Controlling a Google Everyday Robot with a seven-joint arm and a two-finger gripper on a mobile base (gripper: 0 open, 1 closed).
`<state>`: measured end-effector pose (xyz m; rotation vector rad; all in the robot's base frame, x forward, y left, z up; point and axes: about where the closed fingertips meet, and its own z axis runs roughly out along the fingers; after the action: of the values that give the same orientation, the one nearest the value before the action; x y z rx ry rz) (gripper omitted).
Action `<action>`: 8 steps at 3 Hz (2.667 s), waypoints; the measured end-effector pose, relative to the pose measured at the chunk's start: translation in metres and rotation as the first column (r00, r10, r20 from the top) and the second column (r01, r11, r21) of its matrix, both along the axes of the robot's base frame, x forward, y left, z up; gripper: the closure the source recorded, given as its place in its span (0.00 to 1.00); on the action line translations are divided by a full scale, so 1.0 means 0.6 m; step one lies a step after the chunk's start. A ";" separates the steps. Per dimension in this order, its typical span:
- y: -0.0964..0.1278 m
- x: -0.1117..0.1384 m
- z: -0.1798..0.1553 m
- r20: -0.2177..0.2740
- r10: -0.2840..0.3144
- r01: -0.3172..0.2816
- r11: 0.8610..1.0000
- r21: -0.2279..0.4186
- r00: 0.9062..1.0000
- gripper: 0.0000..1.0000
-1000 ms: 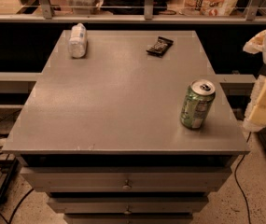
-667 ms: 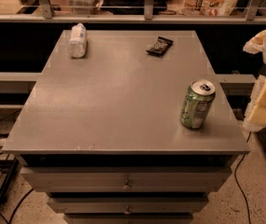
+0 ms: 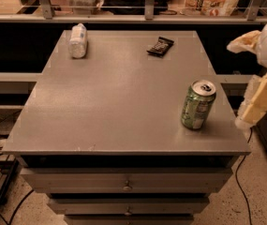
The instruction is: Move green can near blue plastic bottle
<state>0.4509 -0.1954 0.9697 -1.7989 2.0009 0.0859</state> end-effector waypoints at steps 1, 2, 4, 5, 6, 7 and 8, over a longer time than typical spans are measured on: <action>0.014 0.000 -0.001 0.003 0.039 -0.039 0.999 0.028 0.999 0.00; 0.014 0.000 -0.001 0.003 0.039 -0.039 0.999 0.028 0.999 0.00; 0.034 0.056 -0.095 -0.010 0.026 -0.023 0.975 0.222 1.000 0.00; 0.041 0.074 -0.135 -0.042 0.021 -0.007 0.953 0.302 0.999 0.05; 0.061 0.085 -0.154 -0.064 0.030 -0.005 0.934 0.356 0.997 0.27; 0.071 0.090 -0.153 -0.068 0.032 -0.004 0.925 0.380 0.997 0.51; 0.082 0.104 -0.118 -0.035 0.006 0.008 0.921 0.389 0.999 0.73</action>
Offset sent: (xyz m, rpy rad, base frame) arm 0.0002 0.0082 -0.0007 0.0276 -0.0021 0.0392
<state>0.5133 -0.1462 0.8990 -1.5475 1.8479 0.4853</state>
